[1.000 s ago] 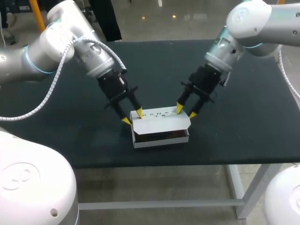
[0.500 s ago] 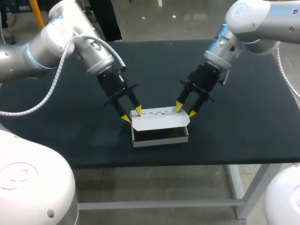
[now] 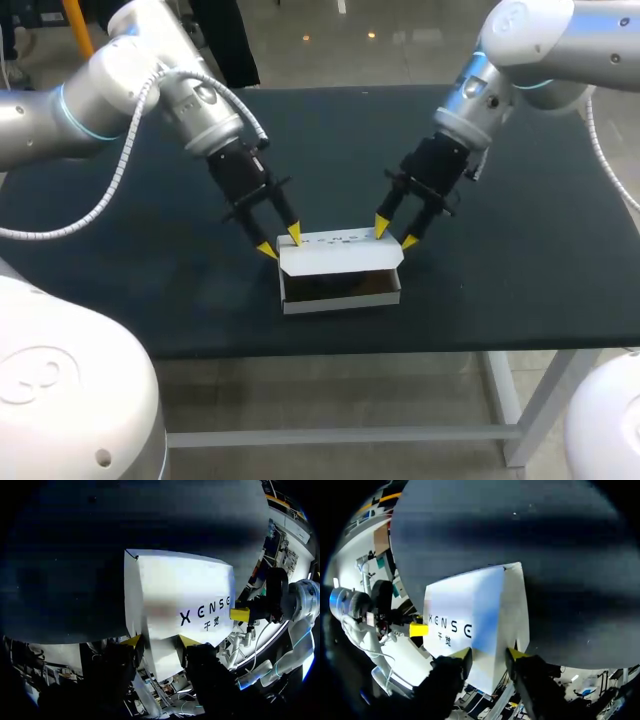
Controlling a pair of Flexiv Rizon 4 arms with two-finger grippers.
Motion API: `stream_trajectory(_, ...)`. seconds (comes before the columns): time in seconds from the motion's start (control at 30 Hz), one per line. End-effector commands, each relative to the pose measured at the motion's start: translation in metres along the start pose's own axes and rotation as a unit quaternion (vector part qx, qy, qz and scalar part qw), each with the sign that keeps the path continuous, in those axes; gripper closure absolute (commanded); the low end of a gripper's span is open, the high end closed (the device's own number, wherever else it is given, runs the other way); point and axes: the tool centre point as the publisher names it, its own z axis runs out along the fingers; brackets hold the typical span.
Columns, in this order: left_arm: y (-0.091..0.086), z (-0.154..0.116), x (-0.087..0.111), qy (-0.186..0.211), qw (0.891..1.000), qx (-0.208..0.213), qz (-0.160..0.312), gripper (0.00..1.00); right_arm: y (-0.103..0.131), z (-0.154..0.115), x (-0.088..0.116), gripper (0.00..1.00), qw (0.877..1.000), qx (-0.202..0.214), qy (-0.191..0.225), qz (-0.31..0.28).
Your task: Assemble the packaging by folding the flat box into shape, placing the metal phone stand inside, and closing the box properly
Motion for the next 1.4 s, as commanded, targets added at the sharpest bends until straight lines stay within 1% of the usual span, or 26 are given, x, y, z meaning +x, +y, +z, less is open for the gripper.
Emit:
stream_trajectory(0.03, -0.0033, -0.0008, 0.0022, -0.003, 1.000, -0.009, -0.002, 0.54, 0.0030, -0.0005, 0.0047, 0.52, 1.000, 0.009, 0.000, 0.001)
stream_trajectory(0.4, -0.0020, -0.0024, 0.0008, -0.002, 1.000, -0.020, -0.012, 0.55, 0.0007, -0.0008, 0.0072, 0.53, 1.000, 0.015, 0.000, 0.008)
stream_trajectory(1.0, -0.0050, -0.0074, 0.0033, -0.009, 0.998, -0.052, -0.028, 0.55, 0.0061, -0.0044, 0.0106, 0.53, 0.999, 0.035, 0.002, 0.022)
stream_trajectory(1.4, -0.0070, -0.0091, 0.0057, -0.013, 0.997, -0.062, -0.038, 0.55, 0.0079, -0.0072, 0.0123, 0.53, 0.999, 0.045, 0.004, 0.025)
